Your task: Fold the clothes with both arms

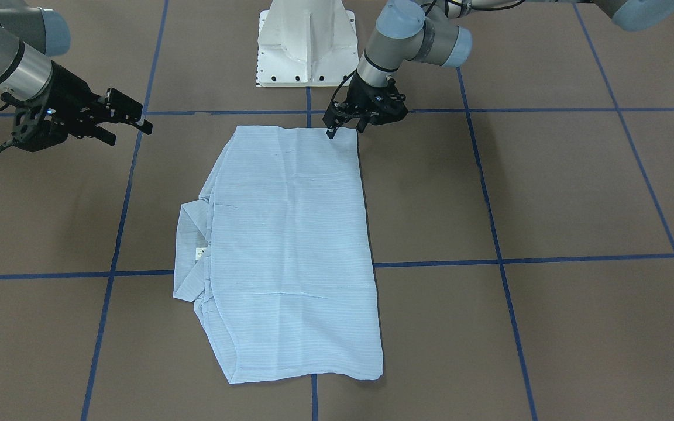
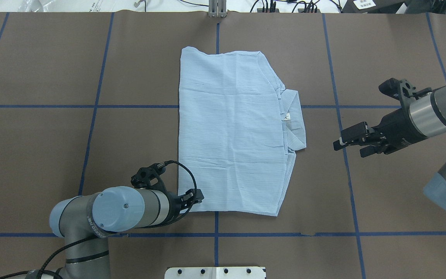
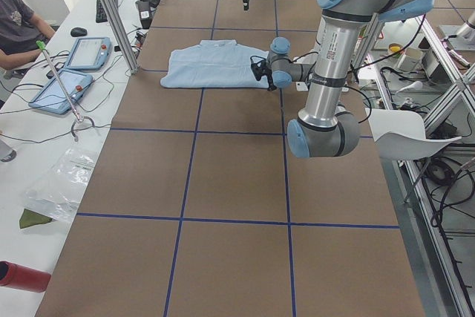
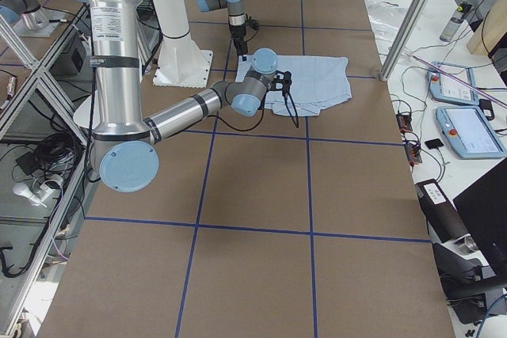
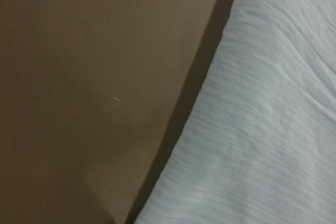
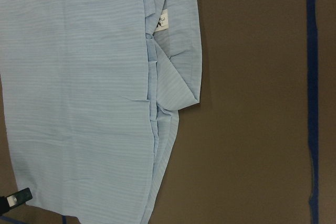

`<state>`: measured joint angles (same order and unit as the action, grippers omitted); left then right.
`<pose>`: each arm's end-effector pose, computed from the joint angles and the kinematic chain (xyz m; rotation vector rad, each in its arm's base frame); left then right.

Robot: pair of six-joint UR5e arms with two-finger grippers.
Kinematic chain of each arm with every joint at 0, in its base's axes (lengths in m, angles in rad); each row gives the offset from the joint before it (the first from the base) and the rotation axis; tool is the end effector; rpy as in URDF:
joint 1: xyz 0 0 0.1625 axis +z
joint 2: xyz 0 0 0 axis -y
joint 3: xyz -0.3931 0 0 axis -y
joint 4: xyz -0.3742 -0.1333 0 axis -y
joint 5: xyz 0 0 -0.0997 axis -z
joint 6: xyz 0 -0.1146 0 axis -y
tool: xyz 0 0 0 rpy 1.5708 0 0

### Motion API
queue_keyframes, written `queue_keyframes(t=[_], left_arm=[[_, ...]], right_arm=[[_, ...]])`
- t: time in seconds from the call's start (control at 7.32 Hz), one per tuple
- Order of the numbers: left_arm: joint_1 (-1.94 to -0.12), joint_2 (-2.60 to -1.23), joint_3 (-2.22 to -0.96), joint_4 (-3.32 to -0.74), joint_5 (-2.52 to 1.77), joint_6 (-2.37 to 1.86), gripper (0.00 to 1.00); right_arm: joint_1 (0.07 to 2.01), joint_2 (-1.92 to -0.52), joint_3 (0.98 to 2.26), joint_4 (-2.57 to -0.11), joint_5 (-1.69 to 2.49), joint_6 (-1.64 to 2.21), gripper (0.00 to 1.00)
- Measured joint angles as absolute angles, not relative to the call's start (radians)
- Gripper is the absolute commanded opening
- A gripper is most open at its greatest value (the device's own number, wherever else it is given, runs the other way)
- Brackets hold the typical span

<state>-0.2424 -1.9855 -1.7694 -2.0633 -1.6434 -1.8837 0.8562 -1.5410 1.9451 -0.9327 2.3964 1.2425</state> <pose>0.5634 -0.2681 0.2690 -0.1050 1.1133 -0.4568 -0.2730 -0.3896 0.3614 -0.0727 -1.2197 0.0308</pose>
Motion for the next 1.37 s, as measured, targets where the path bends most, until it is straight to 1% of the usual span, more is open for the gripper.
queue_keyframes(t=[0.27,0.55,0.68,1.37], left_arm=[[-0.242,-1.987,-1.773,-2.061,-1.644,-1.884,0.75],[-0.242,-1.988,-1.784,-2.051,-1.645,-1.884,0.66],[-0.242,-1.989,-1.788,-2.049,-1.646,-1.884,0.65],[-0.241,-1.989,-1.78,-2.048,-1.646,-1.884,0.65]], right_arm=[[0.859,-1.542,1.946,-0.933,2.398,1.243,1.0],[0.86,-1.542,1.948,-0.933,2.401,1.243,1.0],[0.86,-1.544,1.948,-0.933,2.402,1.243,1.0],[0.858,-1.551,1.948,-0.933,2.398,1.243,1.0]])
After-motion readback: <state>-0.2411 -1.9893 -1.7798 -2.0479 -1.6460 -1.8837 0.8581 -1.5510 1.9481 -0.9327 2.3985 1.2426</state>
